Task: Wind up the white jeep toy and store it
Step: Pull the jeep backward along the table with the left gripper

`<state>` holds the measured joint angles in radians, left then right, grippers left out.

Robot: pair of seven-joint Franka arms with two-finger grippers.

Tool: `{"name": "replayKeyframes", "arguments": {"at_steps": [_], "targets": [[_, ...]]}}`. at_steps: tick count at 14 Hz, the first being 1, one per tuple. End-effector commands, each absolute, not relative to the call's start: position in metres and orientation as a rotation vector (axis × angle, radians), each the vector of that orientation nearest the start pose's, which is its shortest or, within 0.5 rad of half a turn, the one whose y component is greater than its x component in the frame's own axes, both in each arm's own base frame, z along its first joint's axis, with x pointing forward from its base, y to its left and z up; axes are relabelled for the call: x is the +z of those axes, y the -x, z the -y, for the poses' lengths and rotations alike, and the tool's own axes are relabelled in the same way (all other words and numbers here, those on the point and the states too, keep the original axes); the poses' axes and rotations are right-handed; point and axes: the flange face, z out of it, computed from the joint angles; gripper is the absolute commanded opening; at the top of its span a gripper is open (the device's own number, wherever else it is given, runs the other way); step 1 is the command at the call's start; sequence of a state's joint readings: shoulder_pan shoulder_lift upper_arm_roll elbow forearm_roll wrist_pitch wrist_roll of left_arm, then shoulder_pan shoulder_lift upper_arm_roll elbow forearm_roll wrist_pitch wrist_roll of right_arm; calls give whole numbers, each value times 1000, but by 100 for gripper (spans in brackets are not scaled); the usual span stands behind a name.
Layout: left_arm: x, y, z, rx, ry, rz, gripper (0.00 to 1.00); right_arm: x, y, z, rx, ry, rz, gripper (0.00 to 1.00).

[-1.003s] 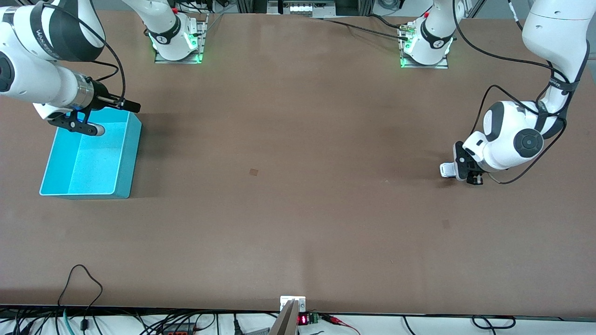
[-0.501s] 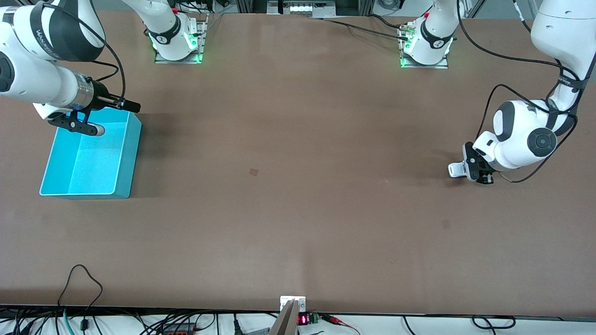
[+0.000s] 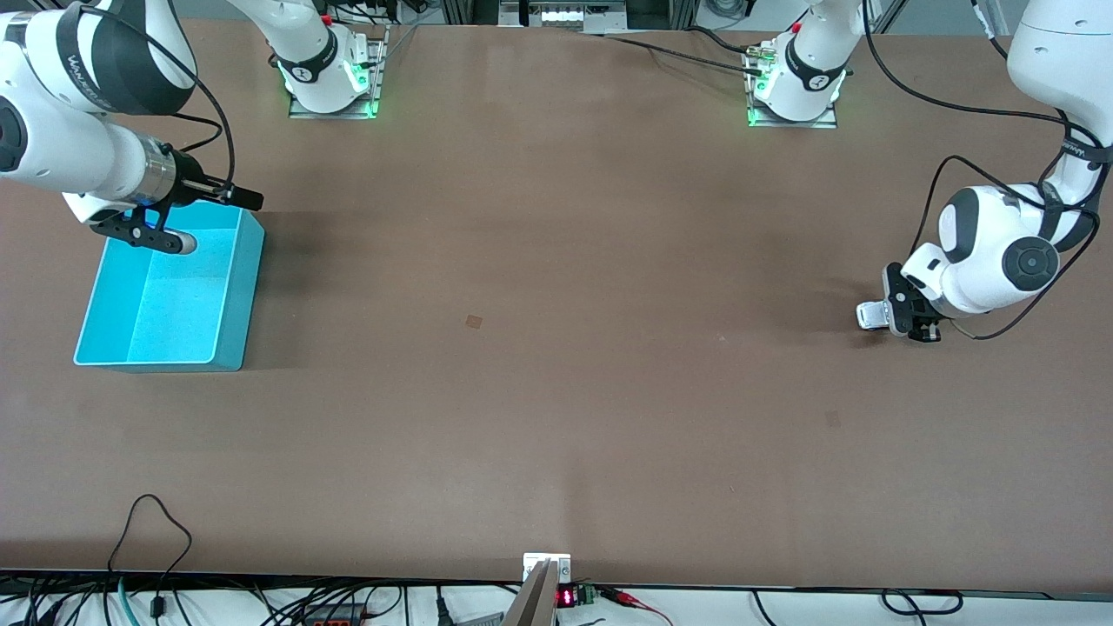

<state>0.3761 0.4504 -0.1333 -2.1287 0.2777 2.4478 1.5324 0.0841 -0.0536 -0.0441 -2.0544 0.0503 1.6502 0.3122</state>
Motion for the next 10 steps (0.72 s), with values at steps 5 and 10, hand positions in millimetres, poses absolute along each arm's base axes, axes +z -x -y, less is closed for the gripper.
{"name": "replayKeyframes", "arguments": {"at_steps": [5, 10], "targets": [[141, -540, -183, 279, 2270, -2272, 30, 443, -489, -30, 527, 3047, -458, 100], [132, -533, -204, 276, 2262, -2306, 30, 443, -489, -33, 524, 3050, -446, 100]]}}
